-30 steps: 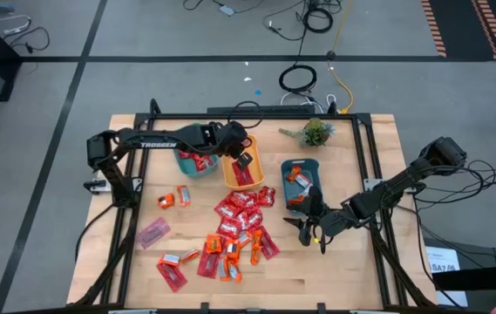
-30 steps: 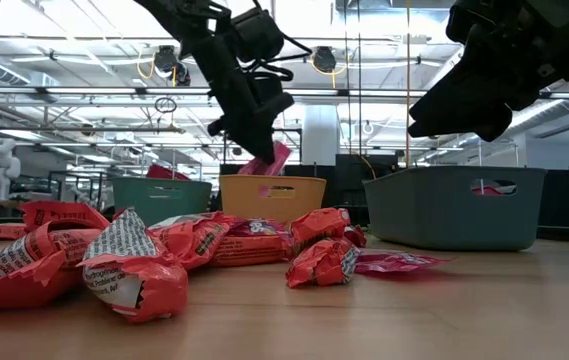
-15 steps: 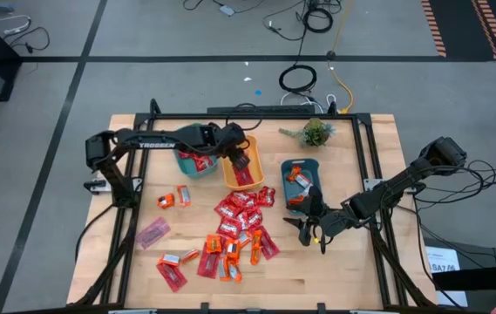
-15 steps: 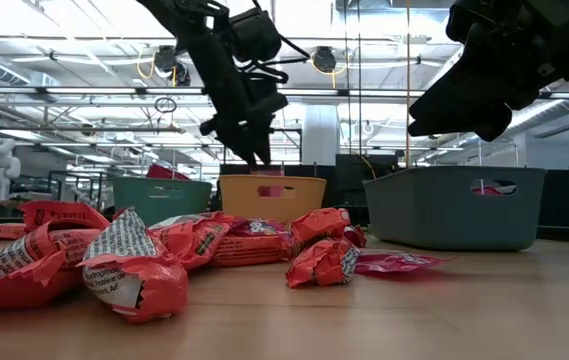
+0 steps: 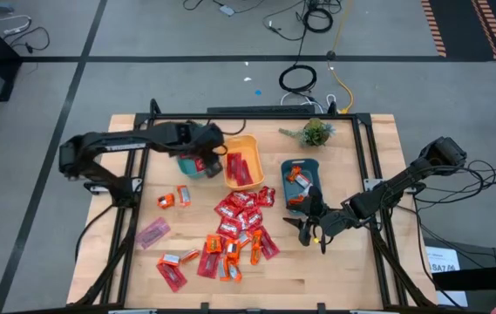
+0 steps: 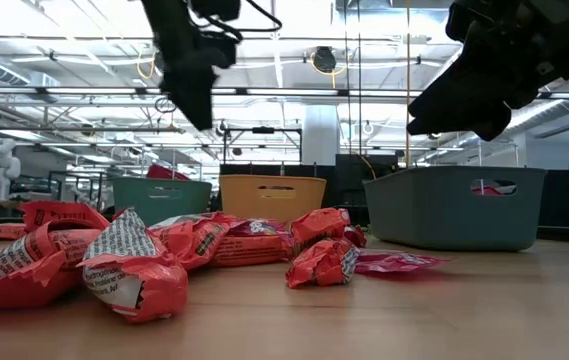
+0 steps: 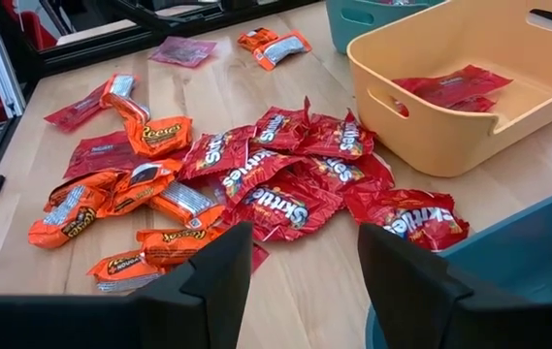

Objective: Sort candy
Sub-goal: Put the red pack of candy into the light blue bin

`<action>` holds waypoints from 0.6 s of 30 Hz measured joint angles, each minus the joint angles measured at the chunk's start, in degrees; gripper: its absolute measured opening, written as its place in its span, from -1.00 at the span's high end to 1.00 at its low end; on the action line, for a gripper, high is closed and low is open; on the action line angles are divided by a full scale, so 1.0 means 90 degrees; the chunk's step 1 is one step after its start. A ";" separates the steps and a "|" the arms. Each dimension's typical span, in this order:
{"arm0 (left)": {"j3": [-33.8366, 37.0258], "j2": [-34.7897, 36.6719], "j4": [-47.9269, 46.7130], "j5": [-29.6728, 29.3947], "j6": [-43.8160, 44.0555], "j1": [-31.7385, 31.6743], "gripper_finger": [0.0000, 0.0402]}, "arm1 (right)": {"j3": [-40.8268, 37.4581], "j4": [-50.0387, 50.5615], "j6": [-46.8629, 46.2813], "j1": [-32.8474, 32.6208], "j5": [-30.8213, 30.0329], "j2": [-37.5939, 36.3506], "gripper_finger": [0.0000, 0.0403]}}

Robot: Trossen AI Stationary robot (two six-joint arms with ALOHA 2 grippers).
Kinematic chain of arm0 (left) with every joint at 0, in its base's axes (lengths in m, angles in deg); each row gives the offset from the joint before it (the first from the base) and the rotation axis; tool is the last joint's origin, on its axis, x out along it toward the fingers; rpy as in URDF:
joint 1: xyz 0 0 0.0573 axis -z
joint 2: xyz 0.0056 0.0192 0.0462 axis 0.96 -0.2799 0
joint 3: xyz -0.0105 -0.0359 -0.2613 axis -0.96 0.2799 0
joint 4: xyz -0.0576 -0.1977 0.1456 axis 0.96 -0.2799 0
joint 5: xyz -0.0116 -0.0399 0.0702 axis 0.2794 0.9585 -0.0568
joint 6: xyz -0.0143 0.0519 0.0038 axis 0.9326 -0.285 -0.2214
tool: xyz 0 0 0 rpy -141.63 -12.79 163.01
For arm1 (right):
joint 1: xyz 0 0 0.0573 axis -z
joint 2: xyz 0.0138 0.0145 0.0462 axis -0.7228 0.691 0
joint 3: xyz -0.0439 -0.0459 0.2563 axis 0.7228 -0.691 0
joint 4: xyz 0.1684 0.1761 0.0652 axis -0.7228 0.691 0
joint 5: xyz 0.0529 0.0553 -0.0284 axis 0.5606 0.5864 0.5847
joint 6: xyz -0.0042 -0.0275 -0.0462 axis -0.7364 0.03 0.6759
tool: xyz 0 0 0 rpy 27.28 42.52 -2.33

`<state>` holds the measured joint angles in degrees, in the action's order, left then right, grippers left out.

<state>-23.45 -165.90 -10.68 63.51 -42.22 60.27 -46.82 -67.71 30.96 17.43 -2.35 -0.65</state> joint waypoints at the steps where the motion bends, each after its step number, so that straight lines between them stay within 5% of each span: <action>1: 0.0009 0.0089 -0.0224 -0.0002 0.0021 0.0090 -0.02 | 0.0000 -0.0001 -0.0002 0.0000 0.0000 0.0000 0.10; 9: 0.1039 0.0867 -0.0394 -0.0003 -0.0076 0.1648 -0.02 | 0.0000 -0.0141 -0.0001 0.0000 -0.0027 0.0000 0.10; 18: 0.2673 0.1981 0.0678 -0.0183 0.1436 0.3526 -0.02 | 0.0002 -0.0541 0.0573 0.0000 -0.0043 0.0000 0.10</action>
<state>0.61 -148.07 -4.58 61.87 -29.29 92.00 -46.79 -72.58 36.12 17.43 -2.74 -0.65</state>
